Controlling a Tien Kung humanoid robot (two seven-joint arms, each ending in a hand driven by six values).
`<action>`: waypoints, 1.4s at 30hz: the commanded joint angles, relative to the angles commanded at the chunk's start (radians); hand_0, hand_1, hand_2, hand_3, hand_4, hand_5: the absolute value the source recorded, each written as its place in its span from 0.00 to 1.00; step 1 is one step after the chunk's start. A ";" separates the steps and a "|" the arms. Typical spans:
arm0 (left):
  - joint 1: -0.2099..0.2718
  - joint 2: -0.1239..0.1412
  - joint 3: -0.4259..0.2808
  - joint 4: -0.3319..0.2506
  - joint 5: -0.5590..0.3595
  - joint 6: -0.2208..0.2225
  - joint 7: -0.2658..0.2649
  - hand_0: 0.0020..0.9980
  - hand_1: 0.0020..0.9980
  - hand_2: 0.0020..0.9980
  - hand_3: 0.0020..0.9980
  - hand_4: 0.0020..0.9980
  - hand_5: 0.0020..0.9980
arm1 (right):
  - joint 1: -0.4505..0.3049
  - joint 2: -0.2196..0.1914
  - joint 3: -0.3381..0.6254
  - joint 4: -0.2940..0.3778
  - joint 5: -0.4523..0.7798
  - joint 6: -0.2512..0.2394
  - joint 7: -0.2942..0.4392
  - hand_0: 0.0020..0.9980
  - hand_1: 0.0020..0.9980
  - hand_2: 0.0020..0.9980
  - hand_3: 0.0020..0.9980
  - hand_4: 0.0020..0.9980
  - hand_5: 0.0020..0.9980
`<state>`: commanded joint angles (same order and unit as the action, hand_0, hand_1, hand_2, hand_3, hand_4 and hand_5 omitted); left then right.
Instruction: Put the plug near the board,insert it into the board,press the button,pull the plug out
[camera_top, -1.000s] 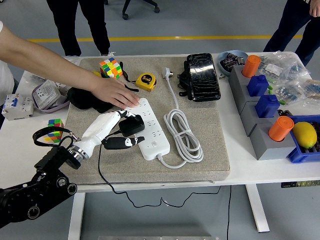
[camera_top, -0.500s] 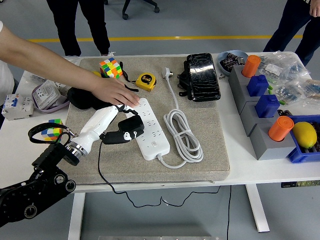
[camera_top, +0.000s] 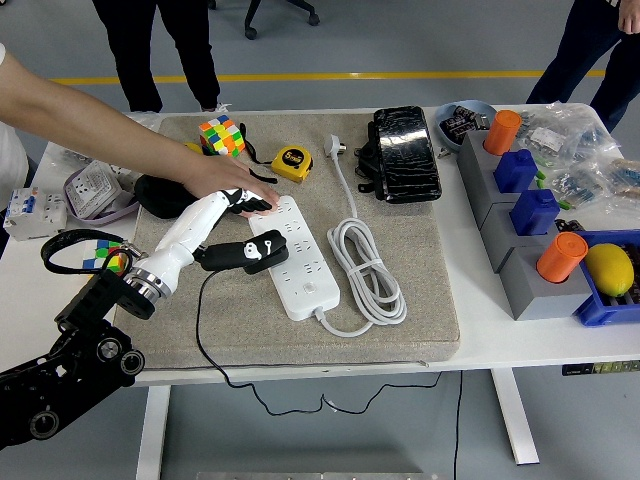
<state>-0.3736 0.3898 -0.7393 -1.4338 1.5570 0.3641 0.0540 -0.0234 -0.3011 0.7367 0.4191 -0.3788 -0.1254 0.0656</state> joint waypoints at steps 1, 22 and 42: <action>0.002 0.001 -0.007 -0.021 -0.003 -0.015 0.026 0.37 0.51 0.58 0.69 0.90 0.55 | -0.001 0.000 -0.001 0.000 0.001 0.000 0.000 0.58 0.65 0.64 0.54 0.93 0.49; -0.018 0.012 -0.024 -0.198 -0.064 -0.282 0.352 0.07 0.10 0.17 0.81 0.62 0.03 | 0.009 -0.007 -0.014 0.001 0.004 0.001 -0.002 0.57 0.65 0.64 0.54 0.93 0.49; -0.059 0.010 -0.005 -0.251 -0.086 -0.430 0.541 0.05 0.09 0.16 0.86 0.68 0.00 | 0.010 -0.013 -0.024 0.003 0.006 0.001 -0.003 0.58 0.65 0.64 0.54 0.93 0.49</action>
<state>-0.4327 0.3997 -0.7444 -1.6851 1.4710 -0.0660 0.5950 -0.0130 -0.3142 0.7131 0.4220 -0.3731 -0.1240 0.0628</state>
